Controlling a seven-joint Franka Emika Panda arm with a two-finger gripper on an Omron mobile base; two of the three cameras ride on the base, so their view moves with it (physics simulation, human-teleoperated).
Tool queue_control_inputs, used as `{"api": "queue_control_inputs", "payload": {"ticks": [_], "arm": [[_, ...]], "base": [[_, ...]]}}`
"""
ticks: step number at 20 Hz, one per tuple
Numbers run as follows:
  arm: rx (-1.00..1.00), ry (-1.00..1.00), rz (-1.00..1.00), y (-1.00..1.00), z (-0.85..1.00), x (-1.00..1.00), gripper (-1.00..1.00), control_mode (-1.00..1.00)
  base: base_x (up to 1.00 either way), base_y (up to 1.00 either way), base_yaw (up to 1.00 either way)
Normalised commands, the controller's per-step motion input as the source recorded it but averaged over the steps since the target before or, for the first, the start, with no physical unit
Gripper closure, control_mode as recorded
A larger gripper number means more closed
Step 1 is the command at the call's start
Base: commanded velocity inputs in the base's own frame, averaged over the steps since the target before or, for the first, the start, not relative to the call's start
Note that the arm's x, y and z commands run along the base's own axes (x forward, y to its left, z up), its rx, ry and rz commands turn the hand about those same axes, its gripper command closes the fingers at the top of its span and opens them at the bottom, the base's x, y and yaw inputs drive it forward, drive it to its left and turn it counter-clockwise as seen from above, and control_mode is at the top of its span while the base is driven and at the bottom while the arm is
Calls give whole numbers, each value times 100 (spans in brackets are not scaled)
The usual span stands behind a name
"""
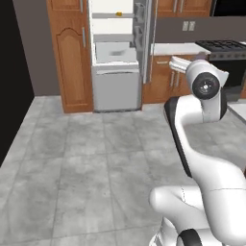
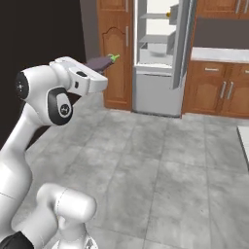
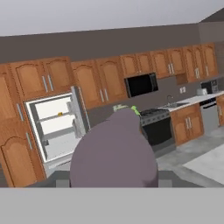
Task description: Take the cheese, chicken drumstick, and eggplant from the fridge and place them on the plate on the dining counter to create an appetizer plate.
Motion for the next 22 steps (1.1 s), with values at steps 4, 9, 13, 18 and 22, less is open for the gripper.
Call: {"api": "queue_control_inputs", "payload": {"ticks": [4,9,13,18,22], "arm": [[0,0,0,0,0,0,100,100],[0,0,0,0,0,0,100,100],[0,0,0,0,0,0,100,100],[0,0,0,0,0,0,100,100],[0,0,0,0,0,0,100,100]], "base": [[-100,-49,-16],[-100,-61,-16],[-100,-68,-14],[-100,-83,-17],[-100,-100,-18]]}}
